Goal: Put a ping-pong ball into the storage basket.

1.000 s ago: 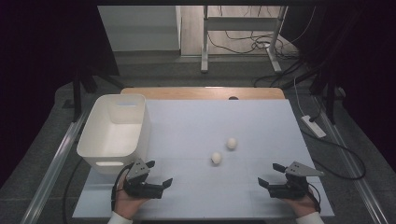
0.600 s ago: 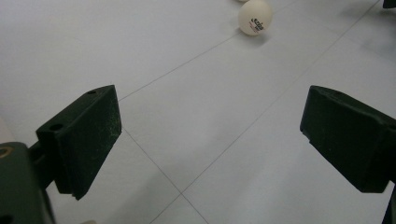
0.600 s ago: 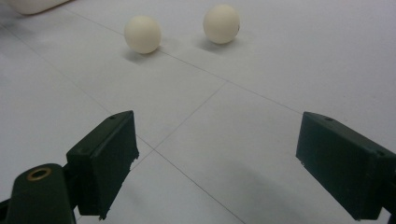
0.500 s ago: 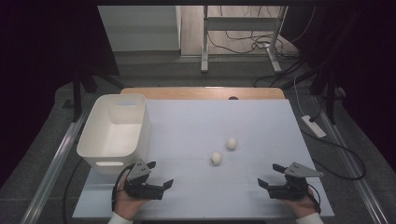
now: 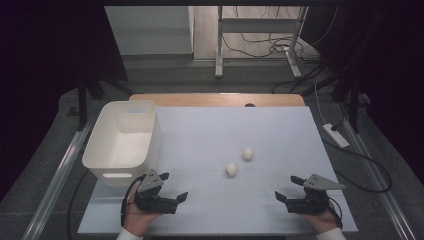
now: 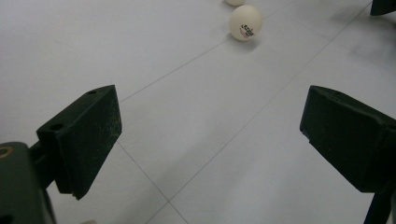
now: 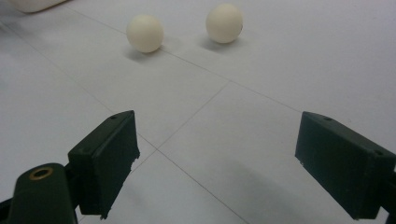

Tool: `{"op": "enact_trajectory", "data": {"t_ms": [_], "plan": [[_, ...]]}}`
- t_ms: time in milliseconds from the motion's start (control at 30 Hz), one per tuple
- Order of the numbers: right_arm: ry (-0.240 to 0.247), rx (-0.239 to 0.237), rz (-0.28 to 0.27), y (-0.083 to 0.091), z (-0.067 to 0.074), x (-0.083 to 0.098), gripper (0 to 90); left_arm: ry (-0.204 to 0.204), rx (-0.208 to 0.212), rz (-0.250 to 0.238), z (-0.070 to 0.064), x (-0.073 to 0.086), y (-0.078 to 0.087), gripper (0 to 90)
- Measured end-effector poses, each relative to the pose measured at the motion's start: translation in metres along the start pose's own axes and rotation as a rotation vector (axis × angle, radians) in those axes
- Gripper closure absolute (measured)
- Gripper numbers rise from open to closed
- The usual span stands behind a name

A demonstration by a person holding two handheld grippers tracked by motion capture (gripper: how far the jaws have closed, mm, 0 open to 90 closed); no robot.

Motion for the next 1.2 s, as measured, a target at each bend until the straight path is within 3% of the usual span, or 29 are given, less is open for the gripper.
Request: {"op": "enact_trajectory", "data": {"t_ms": [467,1200], "plan": [[0.006,-0.006,0.006,-0.004,0.001,-0.002,13.4,0.025,-0.007,0.009,-0.002,-0.007,0.000,6.7],[0.007,-0.001,0.009,-0.004,-0.001,-0.001,13.6,0.011,0.006,0.037,-0.008,-0.032,-0.016,6.9]]}}
Point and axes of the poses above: each handheld gripper's, and its own axes: y roughly backward along the jaws, x roughly out of its underside, z roughly to its left, the point moved 3 cm from there along -y, roughly forward along the jaws, and after that the axes turned 1 degree about x, right-handed, at the moved point
